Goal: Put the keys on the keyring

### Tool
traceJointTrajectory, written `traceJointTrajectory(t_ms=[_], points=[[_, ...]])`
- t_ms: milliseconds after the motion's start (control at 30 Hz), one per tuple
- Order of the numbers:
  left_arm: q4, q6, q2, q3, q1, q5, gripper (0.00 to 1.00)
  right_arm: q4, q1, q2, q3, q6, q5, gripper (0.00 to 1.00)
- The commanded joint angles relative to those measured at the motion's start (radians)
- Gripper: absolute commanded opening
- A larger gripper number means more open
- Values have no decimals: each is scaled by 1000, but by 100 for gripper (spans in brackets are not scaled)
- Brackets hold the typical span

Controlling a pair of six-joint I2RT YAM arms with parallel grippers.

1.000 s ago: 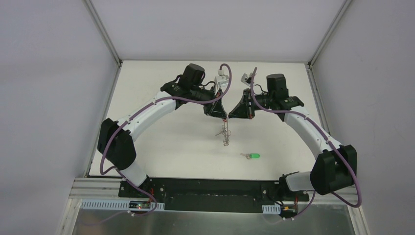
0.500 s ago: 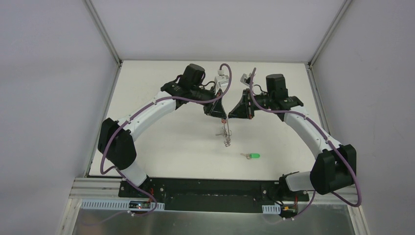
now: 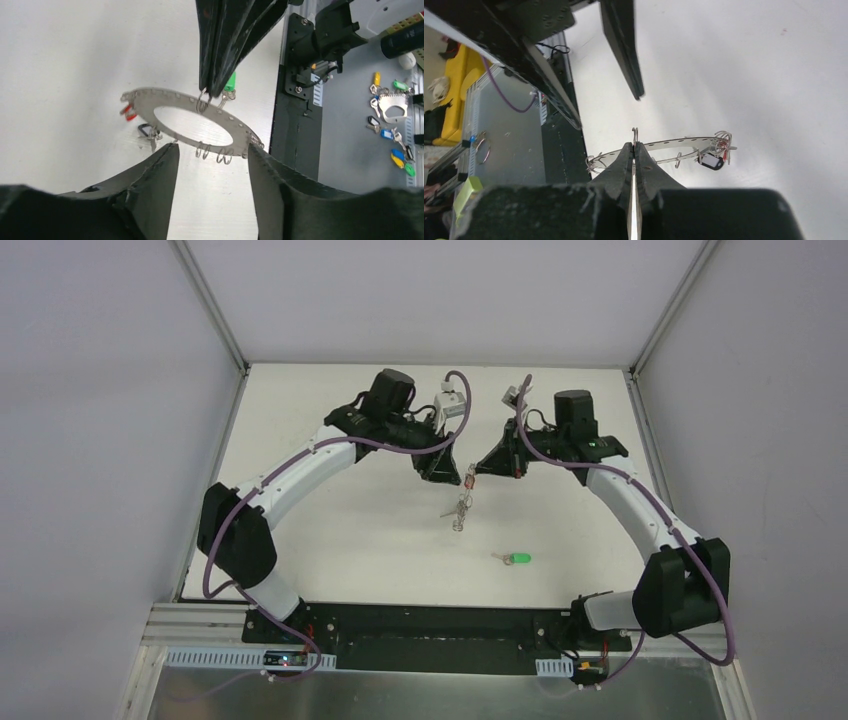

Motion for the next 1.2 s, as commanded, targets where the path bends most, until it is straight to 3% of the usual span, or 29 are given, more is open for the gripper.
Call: traceJointTrajectory(t_ms=[0, 100, 400, 800, 1000, 1167], points=[[-3, 34, -85, -13, 15, -86, 58, -3, -51, -50, 46, 22, 44, 0], [-17, 23, -94, -39, 14, -127, 65, -2, -75, -57, 59, 50, 108, 0], [13, 8, -80, -174, -23, -170, 73, 18, -194, -69, 92, 178, 358, 0], [134, -219, 63, -178, -224, -350, 68, 141, -356, -77, -12, 271, 468, 0], [73, -321, 221, -45, -328, -395, 67, 150, -398, -72, -30, 271, 445, 0], [-42, -307, 338, 114, -378, -413, 64, 152, -415, -72, -44, 275, 425, 0]])
